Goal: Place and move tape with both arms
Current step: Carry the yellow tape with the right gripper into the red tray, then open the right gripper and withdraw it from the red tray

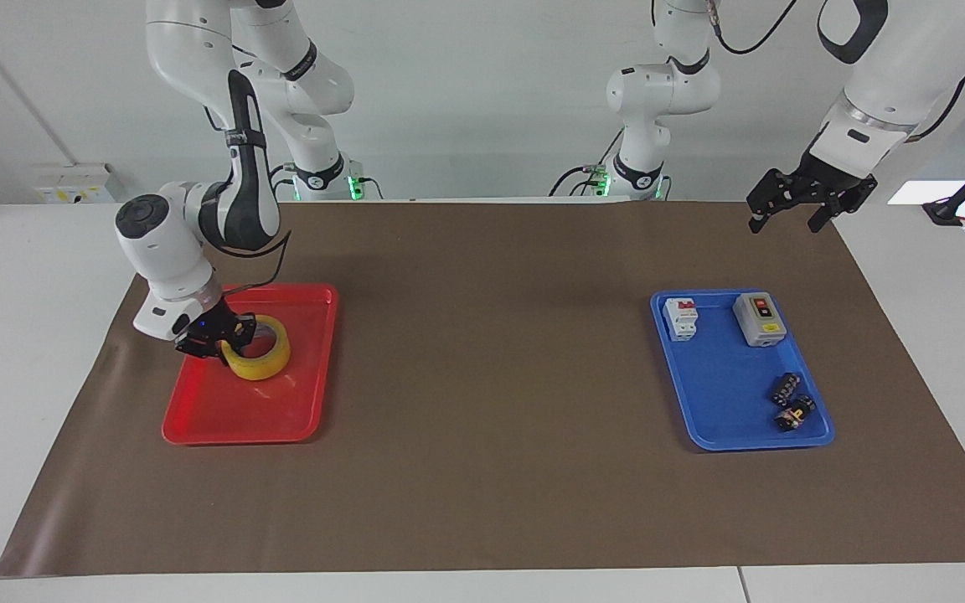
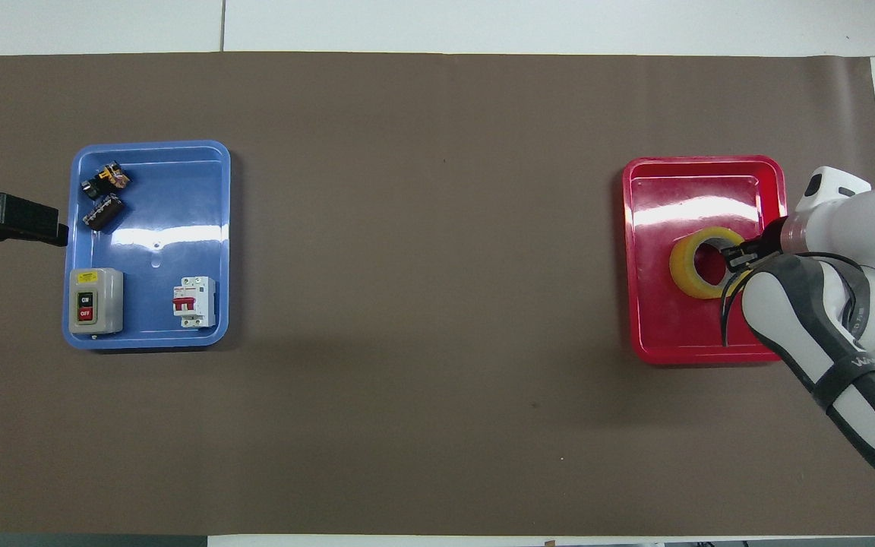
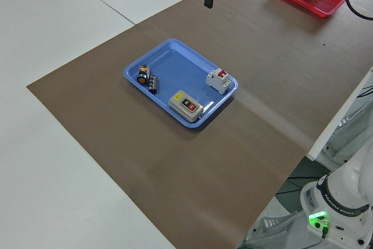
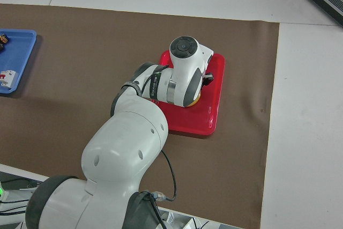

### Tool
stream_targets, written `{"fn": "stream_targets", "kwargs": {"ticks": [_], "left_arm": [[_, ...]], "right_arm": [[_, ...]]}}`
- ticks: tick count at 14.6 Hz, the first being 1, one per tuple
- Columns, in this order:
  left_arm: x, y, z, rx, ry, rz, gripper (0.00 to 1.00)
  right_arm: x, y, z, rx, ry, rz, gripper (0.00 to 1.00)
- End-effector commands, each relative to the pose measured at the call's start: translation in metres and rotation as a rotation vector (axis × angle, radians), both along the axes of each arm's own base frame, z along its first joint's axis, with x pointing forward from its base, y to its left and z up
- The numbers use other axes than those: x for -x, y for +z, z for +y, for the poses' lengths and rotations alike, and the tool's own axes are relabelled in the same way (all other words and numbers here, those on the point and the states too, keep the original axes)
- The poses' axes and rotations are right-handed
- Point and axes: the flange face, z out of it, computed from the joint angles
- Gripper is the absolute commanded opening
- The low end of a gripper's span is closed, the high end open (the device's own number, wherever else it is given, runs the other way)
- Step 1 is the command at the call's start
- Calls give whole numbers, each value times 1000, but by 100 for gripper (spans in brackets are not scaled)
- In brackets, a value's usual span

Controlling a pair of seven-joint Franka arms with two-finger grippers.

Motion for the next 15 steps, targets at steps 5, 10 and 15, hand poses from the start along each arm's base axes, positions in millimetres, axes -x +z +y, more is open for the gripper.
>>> {"fn": "stream_targets", "kwargs": {"ticks": [5,10,15], "left_arm": [[12,6,1,-11,-11,-12,100],[9,6,2,-8,-9,-14,100],[1,9,4,-20,-9,9,100]], "right_arm": [[-16,51,12,-14,-131,-28,100],[-17,143,44,-41,-360,-11,100],[1,250,45,-54,-491,-15,100]]}}
